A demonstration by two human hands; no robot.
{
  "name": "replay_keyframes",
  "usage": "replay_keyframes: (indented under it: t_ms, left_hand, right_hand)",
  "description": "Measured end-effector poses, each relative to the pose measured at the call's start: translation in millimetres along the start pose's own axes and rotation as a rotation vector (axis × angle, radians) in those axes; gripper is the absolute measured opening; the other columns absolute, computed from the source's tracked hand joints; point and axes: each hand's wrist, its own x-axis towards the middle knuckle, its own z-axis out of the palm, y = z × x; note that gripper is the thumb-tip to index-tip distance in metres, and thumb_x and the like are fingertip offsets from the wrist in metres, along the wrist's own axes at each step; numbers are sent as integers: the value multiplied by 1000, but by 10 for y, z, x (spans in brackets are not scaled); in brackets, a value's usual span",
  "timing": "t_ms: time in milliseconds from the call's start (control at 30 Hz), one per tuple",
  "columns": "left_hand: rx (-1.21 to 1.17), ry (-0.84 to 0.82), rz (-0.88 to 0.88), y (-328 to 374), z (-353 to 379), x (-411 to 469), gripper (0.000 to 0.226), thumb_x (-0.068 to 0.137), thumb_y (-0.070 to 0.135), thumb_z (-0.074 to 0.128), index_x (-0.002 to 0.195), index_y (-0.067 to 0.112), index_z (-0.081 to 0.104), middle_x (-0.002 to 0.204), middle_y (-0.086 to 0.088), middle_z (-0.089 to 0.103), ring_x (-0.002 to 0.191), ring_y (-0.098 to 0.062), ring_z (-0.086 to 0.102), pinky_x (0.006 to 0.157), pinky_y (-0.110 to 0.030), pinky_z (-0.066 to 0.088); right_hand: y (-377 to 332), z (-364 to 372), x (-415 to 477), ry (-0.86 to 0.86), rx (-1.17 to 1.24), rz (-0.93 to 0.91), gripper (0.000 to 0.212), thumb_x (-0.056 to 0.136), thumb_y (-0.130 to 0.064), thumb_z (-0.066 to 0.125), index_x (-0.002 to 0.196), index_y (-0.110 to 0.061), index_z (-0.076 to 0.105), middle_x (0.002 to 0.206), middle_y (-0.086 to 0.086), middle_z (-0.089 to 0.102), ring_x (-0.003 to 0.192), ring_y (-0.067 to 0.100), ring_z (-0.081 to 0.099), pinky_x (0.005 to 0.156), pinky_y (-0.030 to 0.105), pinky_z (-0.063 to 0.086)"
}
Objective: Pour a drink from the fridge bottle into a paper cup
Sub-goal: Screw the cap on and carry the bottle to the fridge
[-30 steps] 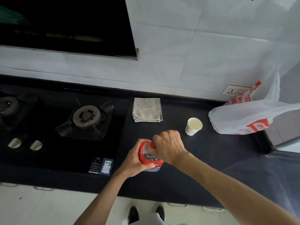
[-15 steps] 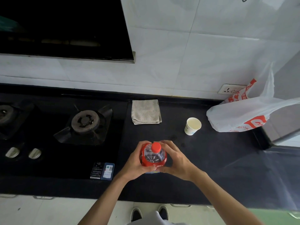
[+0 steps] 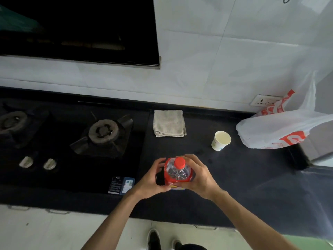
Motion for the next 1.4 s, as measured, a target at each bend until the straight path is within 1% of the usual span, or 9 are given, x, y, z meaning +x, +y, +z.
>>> replay_keyframes:
  t_ms: [67,167,267,400,533,800,1067,1200,1400]
  left_hand:
    - [-95,34,-96,18,-51,-110,98,54,34,77,141,42,32,149,6,42,141,-17,38,118,-45,31]
    - [-448,178,-177,203,-82,-229,97,48,32,71,141,26,43,145,-8,49,134,-28,47,117,-50,30]
    - [-802,309,-180,466,-123,-302,75,66,37,67,136,16,51,132,-17,60,121,-37,57,111,-57,32]
    - [-1023,391,-126,803,-184,-408,57,91,45,48,136,10,52,130,-27,59,120,-47,56,107,-65,36]
    - [-1072,474,-80,1009,-145,-578,60,97,50,40,139,8,48,133,-29,58,122,-51,54,109,-67,32]
    - [-1119,650,-22,1217,-6,-1171,59,95,48,44,135,4,49,127,-32,60,114,-51,60,103,-65,42]
    - [-1088,863,2,1189,-67,-1962,60,93,52,47,130,5,51,126,-29,60,108,-47,64,88,-59,53]
    - [-1079,961,46,1042,-188,-2514,55,93,54,45,122,8,55,122,-28,64,104,-46,67,90,-59,53]
    - [-1074,1102,92,804,-455,-3287,50,96,51,41,119,9,56,117,-28,64,103,-47,67,81,-57,56]
  right_hand:
    - [-90,-87,41,23,39,-19,78,66,-62,78,134,-39,45,129,-18,44,120,0,50,95,15,49]
    - [-249,-289,200,49,123,-43,77,62,-52,84,129,-35,50,123,-12,51,115,8,57,93,27,54]
    - [-461,-518,380,27,196,-124,75,62,-39,91,127,-26,55,119,-10,55,113,16,60,91,36,57]
    - [-772,-828,554,2,311,-214,76,62,-27,94,128,-28,57,120,-7,61,113,18,63,90,40,58]
    - [-1067,-1043,671,-45,421,-271,75,62,-26,91,128,-27,57,119,-6,66,111,15,65,91,33,56]
    - [-1577,-965,718,-154,524,-416,71,66,-9,89,128,-23,56,116,-12,69,107,10,66,80,19,55]
    - [-2263,-426,587,-272,486,-594,73,73,-39,83,137,-35,48,127,-4,60,115,16,61,88,39,59]
    - [-2633,-103,562,-369,505,-635,75,76,-37,82,141,-28,45,129,-2,60,116,19,62,88,44,59]
    - [-3349,466,532,-531,487,-641,80,78,-22,83,143,-34,39,125,-9,62,113,16,64,85,40,60]
